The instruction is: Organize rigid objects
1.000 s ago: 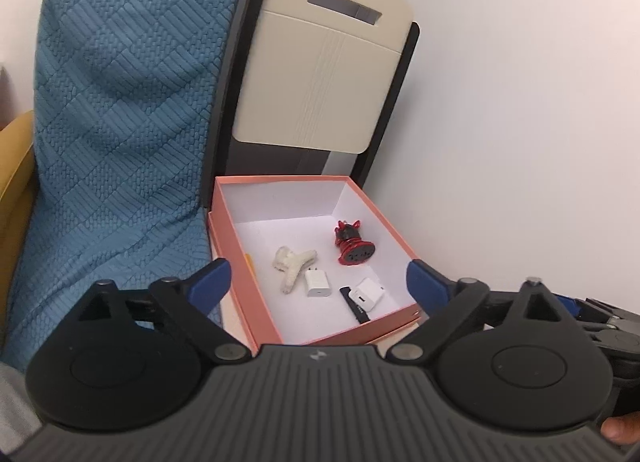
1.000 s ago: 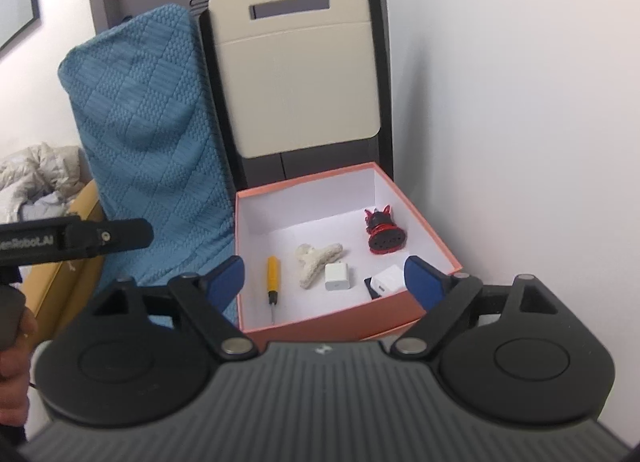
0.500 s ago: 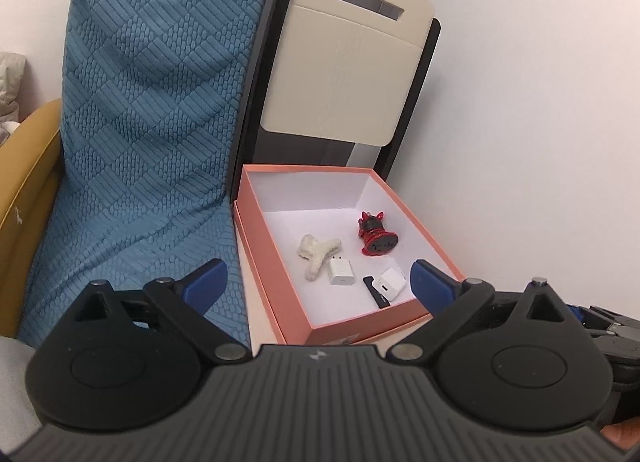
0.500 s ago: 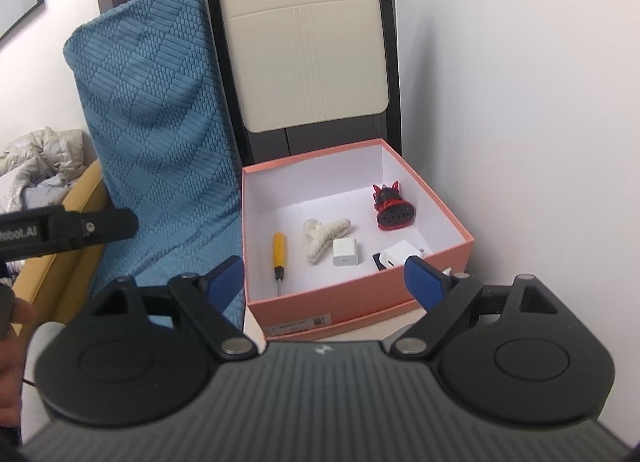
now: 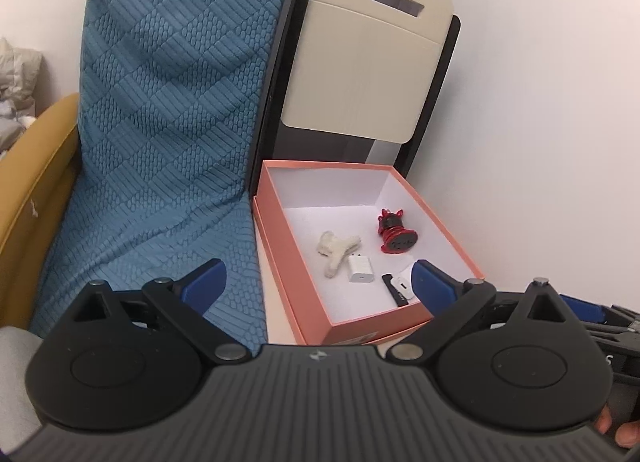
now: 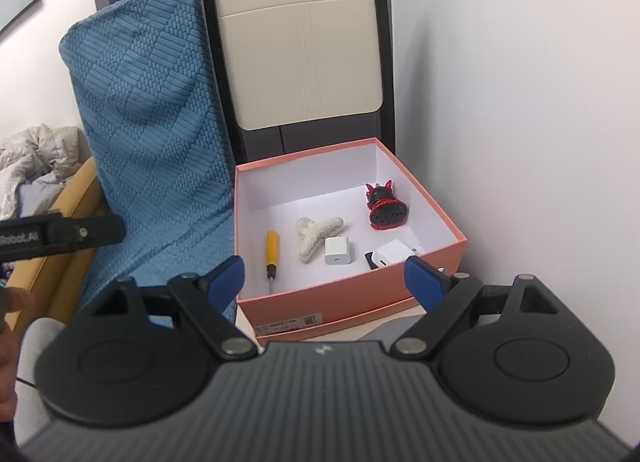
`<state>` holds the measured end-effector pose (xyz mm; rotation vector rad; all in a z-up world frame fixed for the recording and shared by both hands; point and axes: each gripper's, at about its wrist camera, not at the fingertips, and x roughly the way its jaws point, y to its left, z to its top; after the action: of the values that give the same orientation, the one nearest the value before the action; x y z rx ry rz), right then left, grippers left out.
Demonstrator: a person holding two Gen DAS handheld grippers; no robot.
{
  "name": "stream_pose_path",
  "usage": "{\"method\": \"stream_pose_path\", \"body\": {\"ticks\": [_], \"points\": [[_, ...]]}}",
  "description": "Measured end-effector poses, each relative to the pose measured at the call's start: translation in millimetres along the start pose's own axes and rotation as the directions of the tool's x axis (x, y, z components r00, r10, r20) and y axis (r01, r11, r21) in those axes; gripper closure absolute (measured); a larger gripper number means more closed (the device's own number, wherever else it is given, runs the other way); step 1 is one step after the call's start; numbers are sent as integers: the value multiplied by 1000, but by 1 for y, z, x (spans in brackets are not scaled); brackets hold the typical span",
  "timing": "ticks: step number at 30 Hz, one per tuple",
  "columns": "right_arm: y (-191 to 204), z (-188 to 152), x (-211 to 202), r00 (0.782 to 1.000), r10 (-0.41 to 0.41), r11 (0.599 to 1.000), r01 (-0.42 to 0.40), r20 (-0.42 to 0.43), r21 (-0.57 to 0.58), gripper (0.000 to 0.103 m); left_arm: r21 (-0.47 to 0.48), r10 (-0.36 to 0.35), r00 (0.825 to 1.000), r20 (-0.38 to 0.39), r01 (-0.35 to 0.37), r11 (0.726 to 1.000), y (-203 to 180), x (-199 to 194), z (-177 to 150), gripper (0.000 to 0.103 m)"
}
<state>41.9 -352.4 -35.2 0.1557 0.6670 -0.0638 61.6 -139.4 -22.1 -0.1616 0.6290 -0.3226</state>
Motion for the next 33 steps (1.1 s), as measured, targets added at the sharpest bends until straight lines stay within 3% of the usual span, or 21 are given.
{"method": "stream_pose_path", "body": {"ticks": [33], "points": [[1, -2, 4, 1000, 0, 1000, 0, -20, 0, 15, 18, -24, 1000, 5, 24, 1000, -1, 0, -1, 1]]}}
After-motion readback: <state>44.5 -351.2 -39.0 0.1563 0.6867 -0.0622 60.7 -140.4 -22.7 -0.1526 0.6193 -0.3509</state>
